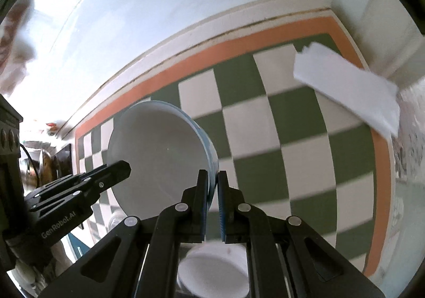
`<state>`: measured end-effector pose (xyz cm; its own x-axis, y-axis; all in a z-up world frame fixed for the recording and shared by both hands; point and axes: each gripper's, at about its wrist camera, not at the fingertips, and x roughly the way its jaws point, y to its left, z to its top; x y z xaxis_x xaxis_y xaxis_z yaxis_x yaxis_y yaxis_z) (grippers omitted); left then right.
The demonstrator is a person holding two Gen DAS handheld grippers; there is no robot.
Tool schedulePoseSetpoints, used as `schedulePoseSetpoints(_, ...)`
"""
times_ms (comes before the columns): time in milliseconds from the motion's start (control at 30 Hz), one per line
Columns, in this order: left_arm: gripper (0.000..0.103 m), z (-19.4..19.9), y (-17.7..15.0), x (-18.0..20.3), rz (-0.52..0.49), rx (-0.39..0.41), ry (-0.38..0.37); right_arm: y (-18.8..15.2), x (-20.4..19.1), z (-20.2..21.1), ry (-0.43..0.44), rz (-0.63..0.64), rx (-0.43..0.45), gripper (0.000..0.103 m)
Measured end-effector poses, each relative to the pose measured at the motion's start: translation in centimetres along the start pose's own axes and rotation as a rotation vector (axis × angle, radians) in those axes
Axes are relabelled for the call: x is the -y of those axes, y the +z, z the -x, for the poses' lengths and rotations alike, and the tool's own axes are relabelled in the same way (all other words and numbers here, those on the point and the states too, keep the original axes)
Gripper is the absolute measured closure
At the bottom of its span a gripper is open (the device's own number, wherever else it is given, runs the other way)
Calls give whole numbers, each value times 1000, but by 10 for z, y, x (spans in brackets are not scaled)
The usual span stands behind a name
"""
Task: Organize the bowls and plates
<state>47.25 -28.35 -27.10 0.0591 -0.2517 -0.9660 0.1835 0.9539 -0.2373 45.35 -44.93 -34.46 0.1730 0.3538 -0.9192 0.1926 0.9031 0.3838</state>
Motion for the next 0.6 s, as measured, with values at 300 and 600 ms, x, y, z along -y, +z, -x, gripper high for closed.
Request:
schedulePoseSetpoints(300,93,21,-67,8,-67,4,-11,-87,4,36,1,-38,19,94)
schedulePoseSetpoints(600,93,16,-115,5,-85,-45,-34,-143,8,42,-15,-50,9,94)
